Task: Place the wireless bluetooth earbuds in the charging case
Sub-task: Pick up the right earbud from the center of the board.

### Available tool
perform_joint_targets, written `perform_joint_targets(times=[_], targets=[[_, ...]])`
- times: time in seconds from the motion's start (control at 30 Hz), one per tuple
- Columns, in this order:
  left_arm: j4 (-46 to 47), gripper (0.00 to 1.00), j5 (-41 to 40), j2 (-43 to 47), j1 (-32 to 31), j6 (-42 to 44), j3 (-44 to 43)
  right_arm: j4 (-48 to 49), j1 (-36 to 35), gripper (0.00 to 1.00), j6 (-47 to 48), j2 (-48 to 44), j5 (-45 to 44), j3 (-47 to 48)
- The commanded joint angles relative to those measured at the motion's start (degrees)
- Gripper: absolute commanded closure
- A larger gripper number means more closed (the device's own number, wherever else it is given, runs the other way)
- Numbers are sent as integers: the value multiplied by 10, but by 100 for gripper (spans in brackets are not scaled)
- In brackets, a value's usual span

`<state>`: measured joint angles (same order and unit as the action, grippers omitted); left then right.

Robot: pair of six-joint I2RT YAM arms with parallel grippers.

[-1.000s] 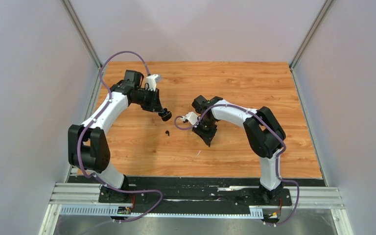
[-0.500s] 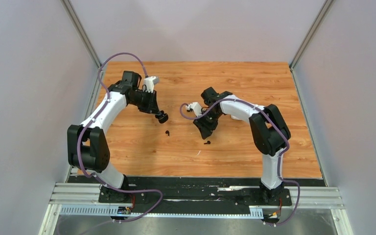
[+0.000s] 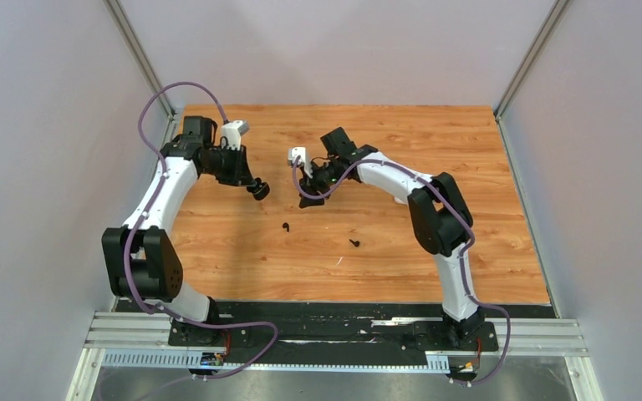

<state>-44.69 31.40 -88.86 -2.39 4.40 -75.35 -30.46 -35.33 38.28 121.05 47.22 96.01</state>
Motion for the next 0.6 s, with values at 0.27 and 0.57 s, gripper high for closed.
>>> perform_joint_targets(times=[0.27, 0.57], targets=[[81, 100, -10, 129, 17, 44, 59, 33, -33, 61, 44, 86, 69, 67], [115, 100, -39, 172, 17, 60, 89, 32, -53, 63, 33, 111, 65, 79]])
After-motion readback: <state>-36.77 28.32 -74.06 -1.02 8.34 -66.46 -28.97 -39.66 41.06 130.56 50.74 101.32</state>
